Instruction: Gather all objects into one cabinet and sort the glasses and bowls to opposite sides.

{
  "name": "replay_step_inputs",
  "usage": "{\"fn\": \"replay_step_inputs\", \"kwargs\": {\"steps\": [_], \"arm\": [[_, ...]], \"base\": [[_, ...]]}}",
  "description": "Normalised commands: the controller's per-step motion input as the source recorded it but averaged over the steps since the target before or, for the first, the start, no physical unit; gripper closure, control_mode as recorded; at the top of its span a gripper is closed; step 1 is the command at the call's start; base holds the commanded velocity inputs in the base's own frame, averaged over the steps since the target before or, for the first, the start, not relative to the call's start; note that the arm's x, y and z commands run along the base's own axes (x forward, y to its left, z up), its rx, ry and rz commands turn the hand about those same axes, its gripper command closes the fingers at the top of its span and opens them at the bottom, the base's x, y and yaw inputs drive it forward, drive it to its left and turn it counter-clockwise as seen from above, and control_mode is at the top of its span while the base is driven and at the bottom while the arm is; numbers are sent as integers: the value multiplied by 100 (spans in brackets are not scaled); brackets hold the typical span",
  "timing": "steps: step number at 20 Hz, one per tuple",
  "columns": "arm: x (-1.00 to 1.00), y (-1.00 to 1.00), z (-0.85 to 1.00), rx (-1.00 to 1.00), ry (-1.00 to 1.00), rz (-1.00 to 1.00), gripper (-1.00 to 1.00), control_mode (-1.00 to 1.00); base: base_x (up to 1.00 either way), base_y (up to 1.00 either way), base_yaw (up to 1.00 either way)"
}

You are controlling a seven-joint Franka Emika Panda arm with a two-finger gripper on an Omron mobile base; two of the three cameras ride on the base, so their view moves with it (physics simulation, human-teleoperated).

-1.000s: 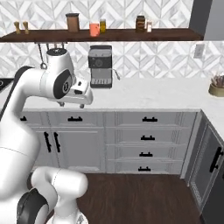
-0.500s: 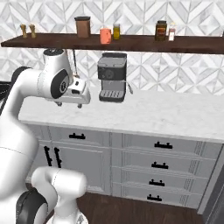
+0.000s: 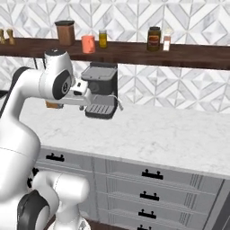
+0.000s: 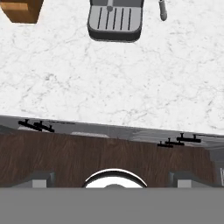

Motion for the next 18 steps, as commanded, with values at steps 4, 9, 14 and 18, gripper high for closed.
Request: {"fn": "replay_step_inputs", "kwargs": {"steps": [4, 9, 14, 18], "arm": [[0, 0, 0, 0, 0, 0, -100, 100], [0, 0, 0, 0, 0, 0, -100, 100], [0, 0, 0, 0, 0, 0, -100, 100], [0, 0, 0, 0, 0, 0, -100, 100]], "base": [[37, -10, 4], [25, -5, 4], [12, -4, 8], [35, 0, 4]]}}
